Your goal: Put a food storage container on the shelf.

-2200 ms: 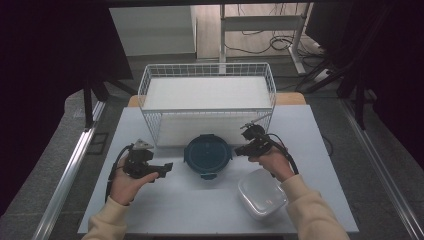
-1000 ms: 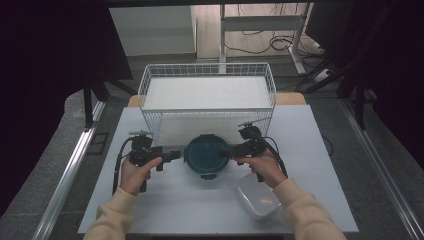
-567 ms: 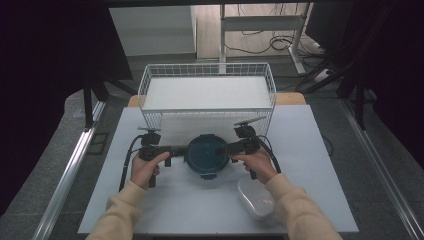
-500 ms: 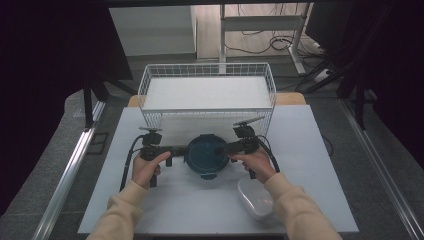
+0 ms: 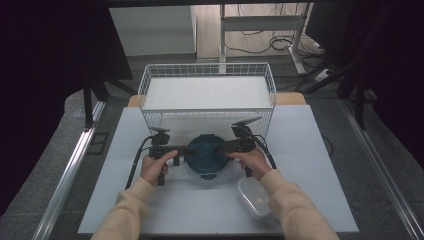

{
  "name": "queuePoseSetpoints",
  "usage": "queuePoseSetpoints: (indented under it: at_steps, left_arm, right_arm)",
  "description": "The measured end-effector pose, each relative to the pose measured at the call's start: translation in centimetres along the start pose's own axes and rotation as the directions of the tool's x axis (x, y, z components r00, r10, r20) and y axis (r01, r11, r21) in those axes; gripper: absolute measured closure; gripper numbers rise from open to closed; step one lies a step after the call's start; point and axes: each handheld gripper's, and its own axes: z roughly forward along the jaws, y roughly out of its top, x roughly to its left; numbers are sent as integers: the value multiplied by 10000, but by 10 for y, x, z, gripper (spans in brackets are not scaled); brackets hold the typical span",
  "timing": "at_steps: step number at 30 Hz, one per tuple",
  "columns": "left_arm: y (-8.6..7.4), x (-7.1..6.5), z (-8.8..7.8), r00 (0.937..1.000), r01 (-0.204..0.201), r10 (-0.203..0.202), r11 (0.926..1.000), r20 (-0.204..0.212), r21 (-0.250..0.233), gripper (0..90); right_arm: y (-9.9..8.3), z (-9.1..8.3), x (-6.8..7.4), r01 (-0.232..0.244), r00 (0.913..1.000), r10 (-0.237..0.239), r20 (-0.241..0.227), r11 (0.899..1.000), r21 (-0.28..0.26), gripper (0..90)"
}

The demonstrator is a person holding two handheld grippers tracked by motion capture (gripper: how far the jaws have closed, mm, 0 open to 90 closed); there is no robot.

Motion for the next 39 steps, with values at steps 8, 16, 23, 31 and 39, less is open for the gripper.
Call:
queuePoseSetpoints:
  at_steps: [8,16,23,31,39]
  left_arm:
    - [0,4,10,9992,266,-277,9991,303,338,151]
    - [-1,5,17,9974,531,-560,9966,464,630,223]
    - [0,5,16,9951,928,-947,9937,288,625,276]
    - [-1,2,9,9941,1004,-1025,9932,357,583,320]
    - [-2,-5,1,9954,855,-870,9957,412,363,355]
  right_arm:
    - [1,8,-2,-336,9993,340,-178,9992,238,83]
    - [0,11,-1,-454,9979,475,-449,9979,469,141]
    - [2,7,-9,-1208,9902,1234,-659,9918,424,234]
    - [-1,-2,-10,-1470,9847,1483,-920,9889,208,303]
    - [-6,-11,-6,-1333,9854,1312,-1084,9910,-124,317]
